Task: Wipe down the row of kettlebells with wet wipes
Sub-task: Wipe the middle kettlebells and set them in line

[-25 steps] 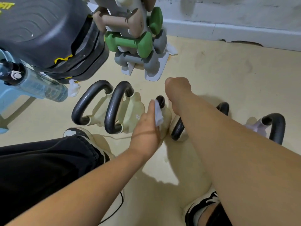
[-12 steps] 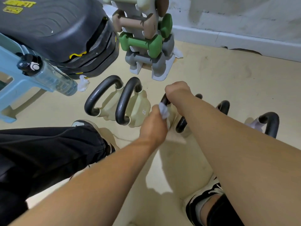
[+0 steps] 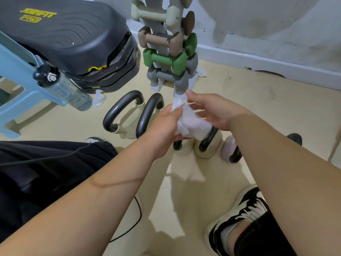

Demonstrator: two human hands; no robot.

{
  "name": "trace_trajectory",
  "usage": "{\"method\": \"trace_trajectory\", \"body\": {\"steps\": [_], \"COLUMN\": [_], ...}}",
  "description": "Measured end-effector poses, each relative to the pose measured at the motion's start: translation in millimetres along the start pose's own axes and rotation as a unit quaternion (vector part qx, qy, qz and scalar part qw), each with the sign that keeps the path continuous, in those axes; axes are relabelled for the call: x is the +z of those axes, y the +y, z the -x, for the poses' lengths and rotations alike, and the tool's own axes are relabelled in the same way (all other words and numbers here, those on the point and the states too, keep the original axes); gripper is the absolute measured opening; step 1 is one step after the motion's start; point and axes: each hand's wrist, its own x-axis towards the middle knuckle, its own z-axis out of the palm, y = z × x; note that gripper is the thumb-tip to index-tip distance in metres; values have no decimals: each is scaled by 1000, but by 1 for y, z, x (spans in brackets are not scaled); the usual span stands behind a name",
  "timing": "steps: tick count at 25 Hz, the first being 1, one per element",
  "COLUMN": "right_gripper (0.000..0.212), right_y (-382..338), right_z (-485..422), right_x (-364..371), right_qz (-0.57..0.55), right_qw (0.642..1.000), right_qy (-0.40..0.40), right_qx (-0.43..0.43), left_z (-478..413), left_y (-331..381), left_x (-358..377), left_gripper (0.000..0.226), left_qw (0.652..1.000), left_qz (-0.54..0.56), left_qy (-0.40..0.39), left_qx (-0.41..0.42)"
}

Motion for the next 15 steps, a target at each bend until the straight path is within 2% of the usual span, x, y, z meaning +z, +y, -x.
{"method": "trace_trajectory", "body": {"steps": [2,3,4,5,6,8,10,11,12,14,15], "right_gripper": [71,70,65,57,49,35,33,34,35,38,35], "right_y": [3,6,13,18,20,16,8,3,1,-1,1], "right_z": [4,4,0,-4,-8,-17,-23,-24,-28,-33,-34], "right_x": [-1,1,0,-1,-2,-6,-15,-18,-19,-4,11], "right_qz": [-71,-82,-66,-45,-34,-23,51,105,145,163,166], "right_qw": [982,971,971,978,989,995,954,931,920,936,946], "right_qy": [-162,-213,-220,-192,-129,93,294,349,365,313,276], "right_qx": [63,68,65,64,57,33,12,8,2,4,31], "left_z": [4,1,0,-1,-4,-16,-27,-30,-31,-32,-34], "left_y": [9,8,7,6,4,-6,-20,-26,-31,-38,-40], "left_x": [-2,-5,-7,-7,-8,-14,-21,-23,-23,-21,-20], "left_gripper": [32,31,30,28,27,30,42,44,43,45,50], "left_qw": [996,995,993,993,993,998,993,989,987,987,987], "left_qz": [67,79,89,96,96,34,-51,-74,-88,-101,-106], "left_qy": [-47,-54,-63,-64,-56,9,93,120,129,114,102], "left_qx": [-29,-34,-37,-40,-39,-44,-43,-44,-48,-58,-65]}}
